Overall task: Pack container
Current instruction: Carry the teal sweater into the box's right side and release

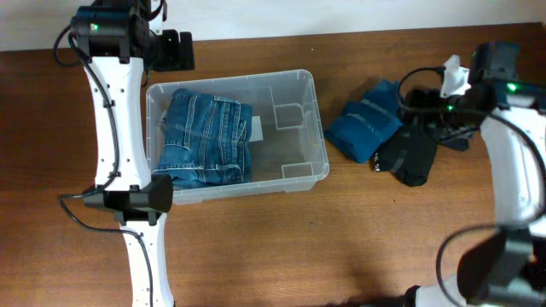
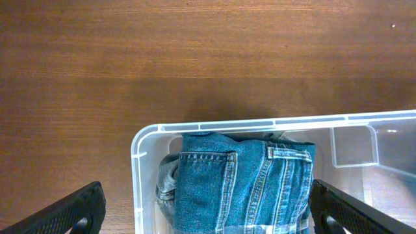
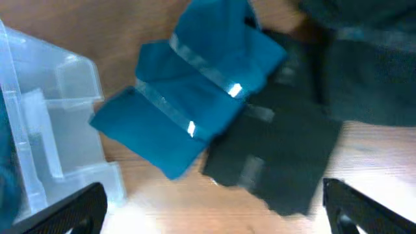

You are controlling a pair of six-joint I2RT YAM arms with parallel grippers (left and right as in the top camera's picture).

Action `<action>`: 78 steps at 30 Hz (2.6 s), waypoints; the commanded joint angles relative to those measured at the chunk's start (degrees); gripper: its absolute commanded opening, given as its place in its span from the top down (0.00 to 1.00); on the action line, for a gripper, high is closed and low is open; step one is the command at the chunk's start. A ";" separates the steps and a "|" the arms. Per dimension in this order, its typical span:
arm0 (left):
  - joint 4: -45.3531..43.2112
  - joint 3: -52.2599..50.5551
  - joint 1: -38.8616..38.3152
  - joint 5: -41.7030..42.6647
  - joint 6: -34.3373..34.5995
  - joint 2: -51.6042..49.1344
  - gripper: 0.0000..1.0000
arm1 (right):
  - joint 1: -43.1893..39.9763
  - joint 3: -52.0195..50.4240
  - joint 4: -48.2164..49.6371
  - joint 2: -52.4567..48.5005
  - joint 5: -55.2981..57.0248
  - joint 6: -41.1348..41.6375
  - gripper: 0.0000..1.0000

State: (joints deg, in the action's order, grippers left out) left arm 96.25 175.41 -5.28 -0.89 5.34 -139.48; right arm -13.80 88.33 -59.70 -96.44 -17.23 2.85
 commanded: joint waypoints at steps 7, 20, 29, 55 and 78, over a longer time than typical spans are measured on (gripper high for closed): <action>-0.17 0.87 0.94 -8.66 -1.11 -0.33 0.01 | 5.51 1.14 12.50 -8.98 -1.90 14.08 0.03; 0.44 0.87 11.02 -6.88 1.49 -0.35 0.01 | 12.31 1.07 15.61 -9.14 11.43 22.03 0.03; 0.44 0.87 11.06 -6.88 1.46 -0.35 0.01 | 12.44 0.94 12.46 -14.64 14.78 28.13 0.04; 0.44 0.87 11.08 -6.88 1.46 -0.35 0.01 | 14.93 19.47 -1.62 -19.19 14.64 14.53 0.96; 0.44 0.87 11.08 -6.88 1.46 -0.35 0.01 | 37.33 42.93 -21.55 -19.21 8.90 16.87 0.96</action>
State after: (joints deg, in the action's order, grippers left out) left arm 96.66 175.41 5.80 -7.97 6.24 -139.50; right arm 21.93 135.26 -83.44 -117.27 -7.81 16.62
